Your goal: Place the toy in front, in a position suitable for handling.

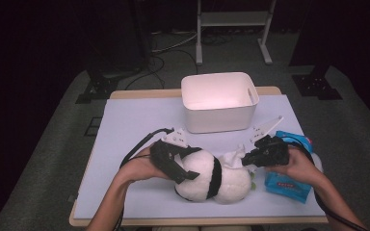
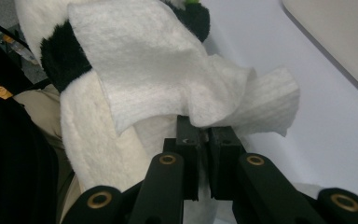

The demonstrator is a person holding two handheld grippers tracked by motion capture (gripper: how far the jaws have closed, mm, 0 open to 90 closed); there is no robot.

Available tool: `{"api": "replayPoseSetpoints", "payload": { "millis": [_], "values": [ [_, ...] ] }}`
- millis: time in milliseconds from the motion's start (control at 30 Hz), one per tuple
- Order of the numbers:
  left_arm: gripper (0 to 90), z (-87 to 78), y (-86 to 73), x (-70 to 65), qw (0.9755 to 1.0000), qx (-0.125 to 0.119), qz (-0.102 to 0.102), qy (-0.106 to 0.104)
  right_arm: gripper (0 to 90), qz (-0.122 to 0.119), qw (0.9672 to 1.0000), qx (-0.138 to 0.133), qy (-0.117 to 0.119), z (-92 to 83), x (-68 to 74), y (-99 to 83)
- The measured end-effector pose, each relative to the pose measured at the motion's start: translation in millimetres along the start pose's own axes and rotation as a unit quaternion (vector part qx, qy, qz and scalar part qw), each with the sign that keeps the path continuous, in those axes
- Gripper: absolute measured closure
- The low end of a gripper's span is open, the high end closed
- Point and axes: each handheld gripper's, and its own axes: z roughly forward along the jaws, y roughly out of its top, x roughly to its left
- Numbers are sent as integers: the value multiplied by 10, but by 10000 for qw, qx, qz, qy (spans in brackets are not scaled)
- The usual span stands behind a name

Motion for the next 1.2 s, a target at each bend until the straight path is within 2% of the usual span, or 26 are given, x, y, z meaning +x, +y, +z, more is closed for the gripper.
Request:
{"api": "replayPoseSetpoints", "payload": {
  "millis": [133, 433, 667, 833, 1200],
  "values": [
    [56, 21, 48, 44, 9999, 153, -42, -12, 839, -30, 10000, -43, -15, 1, 25, 5],
    [22, 114, 89, 164, 9984, 414, -216, -324, 840, -147, 9998, -120, -8, 10, 43, 2],
    [10, 182, 123, 171, 9968, 650, -144, -440, 843, -234, 9997, -106, 6, 21, 73, 20],
    [22, 166, 129, 183, 9967, 641, -72, -501, 843, -236, 9996, -130, 29, 23, 67, 21],
    [9, 291, 186, 207, 9927, 886, 98, -818, 843, -272, 9996, -106, 39, 30, 91, 41]
  ]
}}
